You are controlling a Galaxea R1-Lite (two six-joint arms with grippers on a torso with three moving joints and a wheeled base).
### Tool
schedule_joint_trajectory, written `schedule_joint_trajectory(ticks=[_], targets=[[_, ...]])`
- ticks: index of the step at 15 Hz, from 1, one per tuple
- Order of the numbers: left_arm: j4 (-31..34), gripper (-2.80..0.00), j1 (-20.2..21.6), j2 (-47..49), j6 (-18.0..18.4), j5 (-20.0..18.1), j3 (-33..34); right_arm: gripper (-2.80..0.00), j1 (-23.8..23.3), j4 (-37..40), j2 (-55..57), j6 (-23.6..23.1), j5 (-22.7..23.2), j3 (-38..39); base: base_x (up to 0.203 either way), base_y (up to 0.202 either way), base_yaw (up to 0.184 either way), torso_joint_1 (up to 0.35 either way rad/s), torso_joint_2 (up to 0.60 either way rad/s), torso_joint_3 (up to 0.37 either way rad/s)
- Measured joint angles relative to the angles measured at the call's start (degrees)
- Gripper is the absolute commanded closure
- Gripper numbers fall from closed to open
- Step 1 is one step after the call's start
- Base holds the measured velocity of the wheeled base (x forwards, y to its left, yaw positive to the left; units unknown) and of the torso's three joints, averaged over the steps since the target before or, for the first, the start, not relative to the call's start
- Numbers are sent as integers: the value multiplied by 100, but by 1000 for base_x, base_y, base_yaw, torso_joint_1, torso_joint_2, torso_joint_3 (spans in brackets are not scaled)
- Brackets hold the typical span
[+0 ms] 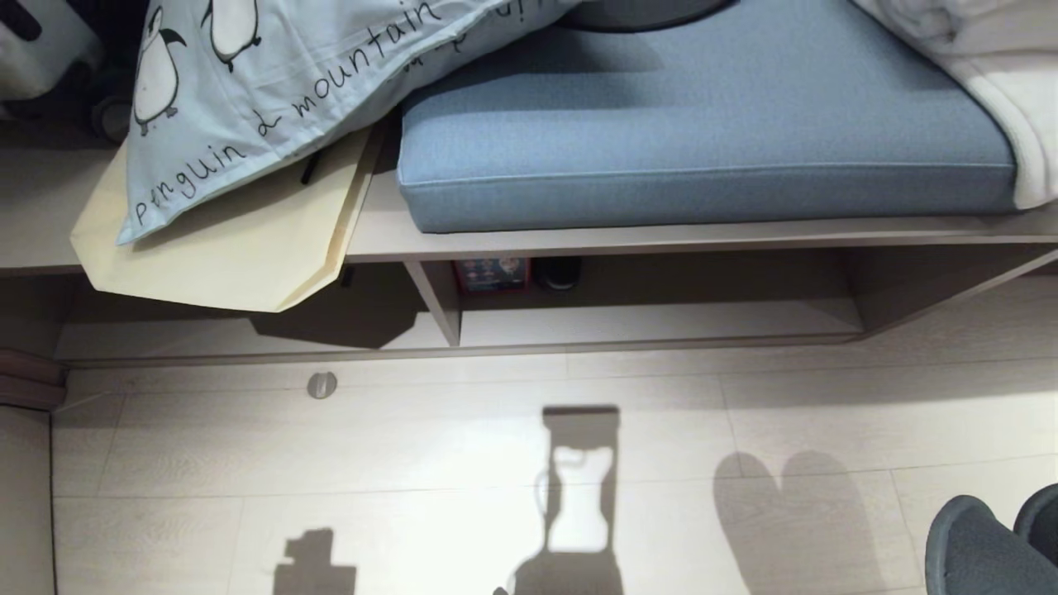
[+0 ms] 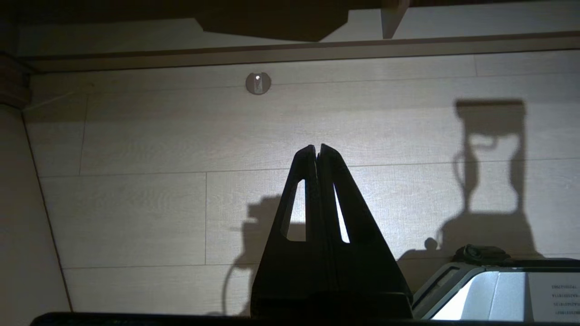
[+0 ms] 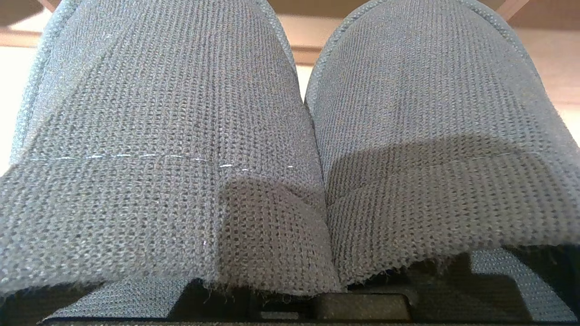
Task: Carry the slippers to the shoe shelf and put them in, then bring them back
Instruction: Place the slippers on the floor
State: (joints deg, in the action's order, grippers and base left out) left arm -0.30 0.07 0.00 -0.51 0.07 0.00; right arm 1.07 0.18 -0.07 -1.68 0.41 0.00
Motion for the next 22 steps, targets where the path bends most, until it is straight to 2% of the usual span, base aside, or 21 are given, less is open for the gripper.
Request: schedule_joint_trajectory(ticks=[22], targets=[[1,0,0,0,-9,-2,0,0,-4,0,0,-5,0,0,0,0,0,2,1,200]])
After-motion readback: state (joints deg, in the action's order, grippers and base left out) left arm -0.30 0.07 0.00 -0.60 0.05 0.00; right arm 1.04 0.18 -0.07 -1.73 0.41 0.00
